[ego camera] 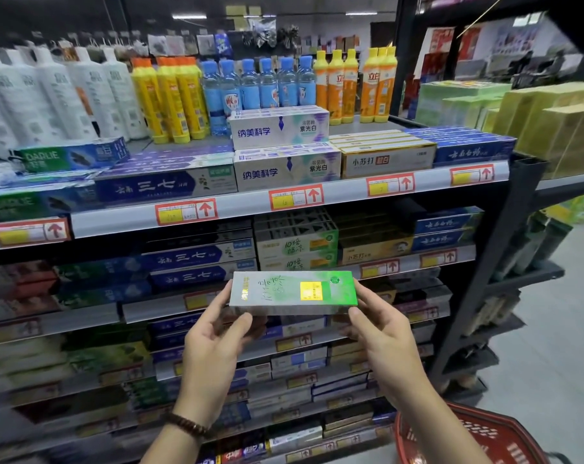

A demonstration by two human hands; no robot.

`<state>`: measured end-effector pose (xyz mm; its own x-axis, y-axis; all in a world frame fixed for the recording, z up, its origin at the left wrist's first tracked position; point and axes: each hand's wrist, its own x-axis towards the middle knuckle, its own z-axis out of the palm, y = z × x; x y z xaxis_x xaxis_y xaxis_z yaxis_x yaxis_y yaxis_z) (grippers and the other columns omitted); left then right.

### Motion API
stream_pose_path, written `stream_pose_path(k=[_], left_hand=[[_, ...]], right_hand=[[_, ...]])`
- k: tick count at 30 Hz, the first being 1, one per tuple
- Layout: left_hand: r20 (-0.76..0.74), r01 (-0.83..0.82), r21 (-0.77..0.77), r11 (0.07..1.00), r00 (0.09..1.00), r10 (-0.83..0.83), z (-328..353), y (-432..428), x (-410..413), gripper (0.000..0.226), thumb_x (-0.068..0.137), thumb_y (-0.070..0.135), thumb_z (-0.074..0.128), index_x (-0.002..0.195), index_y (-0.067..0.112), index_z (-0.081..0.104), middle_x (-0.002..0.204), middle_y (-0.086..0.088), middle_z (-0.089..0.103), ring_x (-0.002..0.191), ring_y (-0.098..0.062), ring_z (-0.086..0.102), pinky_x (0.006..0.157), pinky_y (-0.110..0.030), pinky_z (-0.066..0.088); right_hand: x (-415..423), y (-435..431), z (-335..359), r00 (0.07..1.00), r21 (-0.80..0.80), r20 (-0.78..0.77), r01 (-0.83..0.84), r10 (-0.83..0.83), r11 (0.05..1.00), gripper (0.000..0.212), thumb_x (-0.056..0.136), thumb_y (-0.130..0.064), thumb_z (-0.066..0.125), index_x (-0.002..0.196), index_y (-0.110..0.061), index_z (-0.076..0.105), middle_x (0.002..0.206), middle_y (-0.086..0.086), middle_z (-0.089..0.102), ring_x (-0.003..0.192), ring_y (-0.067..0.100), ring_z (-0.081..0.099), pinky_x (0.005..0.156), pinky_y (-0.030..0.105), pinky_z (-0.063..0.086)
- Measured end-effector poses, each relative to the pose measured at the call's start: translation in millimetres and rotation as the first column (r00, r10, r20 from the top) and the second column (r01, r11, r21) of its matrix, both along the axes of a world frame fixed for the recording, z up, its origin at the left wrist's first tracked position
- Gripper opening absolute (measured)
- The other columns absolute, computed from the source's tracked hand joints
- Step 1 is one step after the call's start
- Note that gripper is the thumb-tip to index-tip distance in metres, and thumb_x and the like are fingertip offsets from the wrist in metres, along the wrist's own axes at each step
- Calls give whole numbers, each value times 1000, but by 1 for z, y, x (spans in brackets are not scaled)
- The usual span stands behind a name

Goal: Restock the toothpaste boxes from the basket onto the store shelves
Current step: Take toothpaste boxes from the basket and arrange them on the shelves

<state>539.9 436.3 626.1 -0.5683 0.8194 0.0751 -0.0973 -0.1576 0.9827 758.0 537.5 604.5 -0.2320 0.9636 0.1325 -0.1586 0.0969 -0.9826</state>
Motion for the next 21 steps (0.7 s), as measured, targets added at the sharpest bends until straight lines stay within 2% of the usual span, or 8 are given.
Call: stream_pose_path(k=[4, 9, 16, 18, 21], left_hand=[[-14, -29, -23, 999, 999, 29, -3, 1, -2, 49, 104, 0, 55, 140, 34, 60, 121, 3, 77, 116, -24, 72, 101, -50, 57], [-13, -28, -22, 999, 1000, 27, -4, 2, -6, 43, 103, 4, 58, 140, 27, 62, 119, 0, 78, 115, -25, 73, 101, -51, 57], [10, -25, 12, 1000, 1000, 25, -7, 6, -5, 29, 97, 21, 65, 125, 15, 69, 118, -4, 76, 112, -25, 74, 98, -50, 58], [13, -21, 20, 1000, 1000, 21, -7, 8, -4, 33, 91, 28, 67, 120, 12, 70, 117, -6, 77, 112, -25, 74, 99, -50, 57], [38, -21, 19, 1000, 999, 20, -11, 10, -6, 32, 88, 29, 69, 112, 7, 69, 114, -10, 77, 112, -27, 73, 102, -50, 56]], right_hand=[[1, 0, 2, 1000, -9, -11, 3, -3, 1000, 42, 109, -5, 53, 146, -23, 61, 126, -4, 77, 117, 20, 73, 99, 45, 59], [1, -1, 6, 999, -5, -30, 13, -13, 1000, 38, 108, -11, 56, 144, -22, 63, 122, -5, 78, 113, 20, 75, 89, 36, 61], [-3, -4, 7, 995, -19, -15, 99, -100, 995, 26, 106, -24, 60, 128, -22, 74, 111, -5, 81, 105, 16, 76, 84, 36, 63], [-5, -4, 7, 991, -25, -32, 130, -131, 991, 24, 105, -25, 62, 123, -21, 77, 108, -4, 82, 103, 15, 77, 80, 31, 63], [-6, -3, 6, 980, -51, -49, 189, -191, 981, 22, 100, -26, 69, 119, -17, 78, 102, -5, 82, 99, 14, 78, 77, 26, 63]])
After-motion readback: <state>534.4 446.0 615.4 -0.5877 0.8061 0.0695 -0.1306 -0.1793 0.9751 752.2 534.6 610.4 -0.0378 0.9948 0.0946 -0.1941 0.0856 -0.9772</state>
